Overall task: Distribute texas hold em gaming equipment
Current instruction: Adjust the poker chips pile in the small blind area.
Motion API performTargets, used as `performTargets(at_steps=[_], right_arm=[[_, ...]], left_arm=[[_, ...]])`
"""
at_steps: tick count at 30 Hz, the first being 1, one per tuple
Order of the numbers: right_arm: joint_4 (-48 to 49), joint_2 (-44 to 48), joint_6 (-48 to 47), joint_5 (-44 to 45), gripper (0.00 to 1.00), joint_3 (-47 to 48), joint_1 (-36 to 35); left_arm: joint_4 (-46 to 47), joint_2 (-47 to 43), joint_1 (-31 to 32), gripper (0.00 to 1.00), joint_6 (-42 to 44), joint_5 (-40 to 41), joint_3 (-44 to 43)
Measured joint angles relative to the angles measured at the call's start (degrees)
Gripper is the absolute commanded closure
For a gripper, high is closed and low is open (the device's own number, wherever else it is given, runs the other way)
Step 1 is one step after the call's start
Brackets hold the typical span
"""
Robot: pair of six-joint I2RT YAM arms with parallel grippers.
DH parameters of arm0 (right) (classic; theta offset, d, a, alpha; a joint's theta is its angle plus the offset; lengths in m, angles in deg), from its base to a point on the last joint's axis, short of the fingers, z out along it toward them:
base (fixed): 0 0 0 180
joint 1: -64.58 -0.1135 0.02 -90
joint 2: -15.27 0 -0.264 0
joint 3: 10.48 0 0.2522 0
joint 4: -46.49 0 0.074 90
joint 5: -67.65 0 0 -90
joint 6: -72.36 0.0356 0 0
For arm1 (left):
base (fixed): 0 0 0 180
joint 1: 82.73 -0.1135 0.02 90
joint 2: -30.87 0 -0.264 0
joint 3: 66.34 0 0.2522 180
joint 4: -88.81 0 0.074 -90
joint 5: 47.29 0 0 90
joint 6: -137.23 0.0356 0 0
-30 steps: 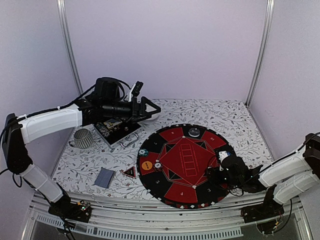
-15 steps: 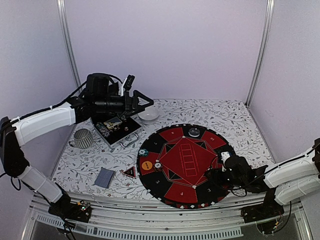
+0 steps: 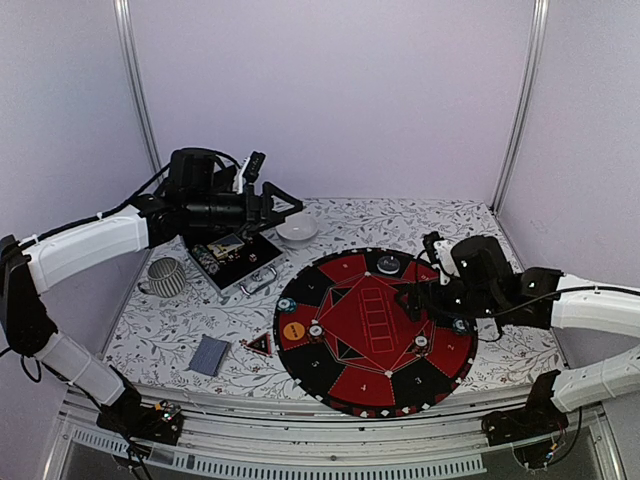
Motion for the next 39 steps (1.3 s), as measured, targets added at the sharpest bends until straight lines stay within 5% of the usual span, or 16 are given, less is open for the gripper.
performTargets(at_steps=[6, 12, 30, 39], right_arm=[[-16.3, -5.6, -6.8, -7.3, 0.07, 17.6, 7.8], [-27.3, -17.4, -7.7, -7.9, 0.31, 23.1, 9.0], [-30.1, -40.5, -15.4, -11.4, 0.95, 27.8, 9.8], [-30.7, -42.6, -16.2, -11.7, 0.97, 27.8, 9.8]], left_arm=[[-0.3, -0.2, -0.3, 0.12, 0.5, 0.0, 0.0], [-0.5, -2.4, -0.5, 0.12, 0.8, 0.0, 0.1], [-1.5, -2.9, -0.9, 0.12, 1.5, 0.0, 1.5], [-1.9, -3.6, -1.6, 0.12, 1.8, 0.0, 1.9]])
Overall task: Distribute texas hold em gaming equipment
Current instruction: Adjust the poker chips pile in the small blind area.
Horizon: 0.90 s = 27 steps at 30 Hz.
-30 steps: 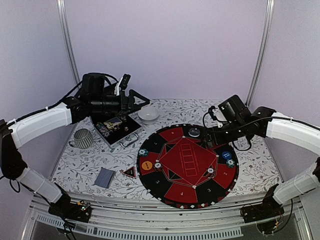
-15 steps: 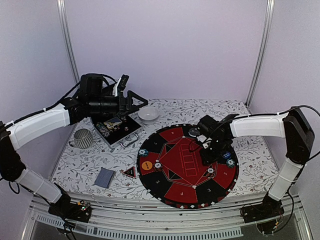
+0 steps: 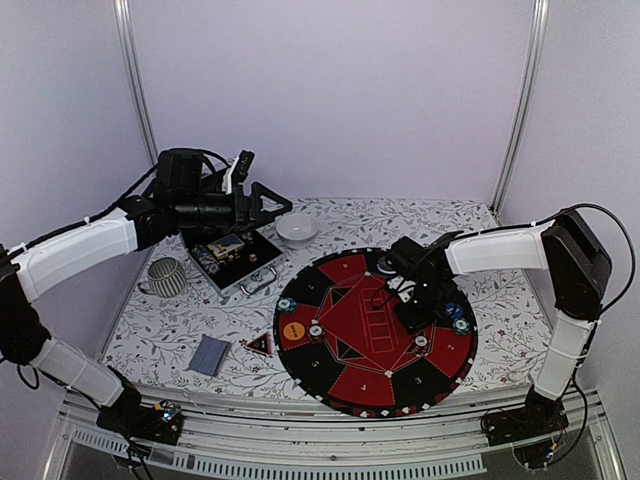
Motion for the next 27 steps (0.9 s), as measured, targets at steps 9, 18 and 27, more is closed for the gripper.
performTargets(at_steps=[9, 18, 27], right_arm=[[-1.2, 0.2, 0.1, -1.0, 0.98, -0.4, 0.0], [-2.6, 0.3, 0.3, -2.1, 0.97, -0.5, -0.7], [-3.8, 0.4, 0.5, -2.5, 0.72, -0.5, -1.1]], left_arm=[[0.0, -0.1, -0.2, 0.12, 0.0, 0.0, 0.1], [0.0, -0.2, -0.4, 0.12, 0.0, 0.0, 0.9], [0.0, -0.9, -0.9, 0.12, 0.1, 0.0, 0.9]])
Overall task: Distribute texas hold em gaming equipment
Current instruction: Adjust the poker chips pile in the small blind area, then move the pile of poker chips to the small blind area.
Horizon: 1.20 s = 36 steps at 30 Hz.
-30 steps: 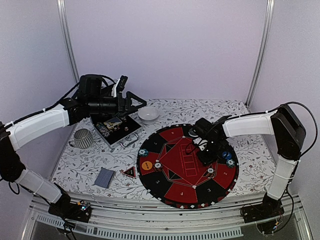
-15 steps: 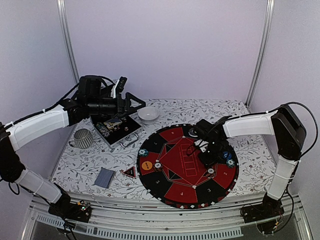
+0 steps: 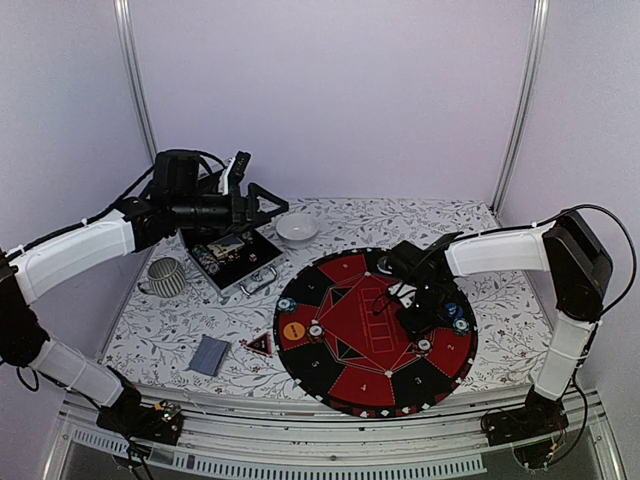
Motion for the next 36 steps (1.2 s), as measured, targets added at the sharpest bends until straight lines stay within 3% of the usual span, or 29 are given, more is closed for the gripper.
performTargets(at_steps=[7, 9, 20, 36], right_arm=[[-0.9, 2.7, 1.0, 0.9, 0.08, 2.1, -0.5], [-0.4, 4.8, 1.4, 1.7, 0.02, 3.2, -0.6], [0.1, 9.9, 7.4, 3.5, 0.03, -4.5, -1.4], [1.3, 4.2, 9.6, 2.9, 0.43, -6.1, -3.5]], left_arm=[[0.0, 0.0, -0.1, 0.12, 0.0, 0.0, 0.3], [0.0, 0.0, -0.2, 0.12, 0.0, 0.0, 0.5], [0.0, -1.0, -0.7, 0.12, 0.0, 0.0, 1.1], [0.0, -1.5, -1.0, 0.12, 0.0, 0.0, 1.8]])
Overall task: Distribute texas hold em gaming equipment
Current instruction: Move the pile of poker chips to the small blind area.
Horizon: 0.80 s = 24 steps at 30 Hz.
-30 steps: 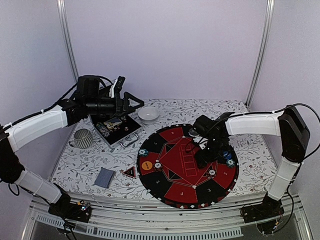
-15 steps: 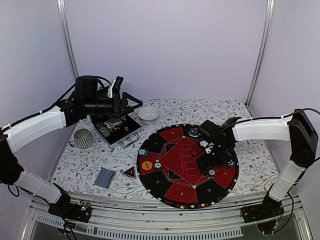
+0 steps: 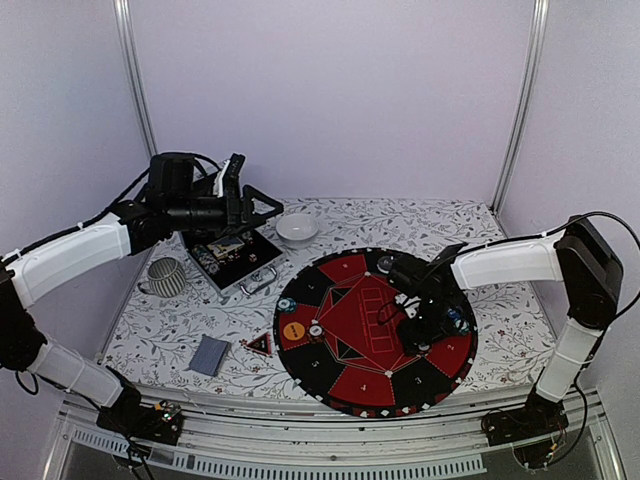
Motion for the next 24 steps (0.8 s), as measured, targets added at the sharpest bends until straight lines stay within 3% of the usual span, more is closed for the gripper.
performTargets(at_steps=[4, 12, 24], right_arm=[[-0.2, -0.4, 0.1, 0.3, 0.61, 0.5, -0.1], [-0.3, -0.3, 0.2, 0.7, 0.74, 0.6, -0.3], [-0.6, -0.1, 0.3, 0.8, 0.76, 0.4, 2.5]], left_arm=[[0.0, -0.2, -0.2, 0.12, 0.0, 0.0, 0.0], [0.0, -0.3, -0.7, 0.12, 0.0, -0.2, 0.0], [-0.2, -0.6, -1.9, 0.12, 0.4, -0.5, 0.0]])
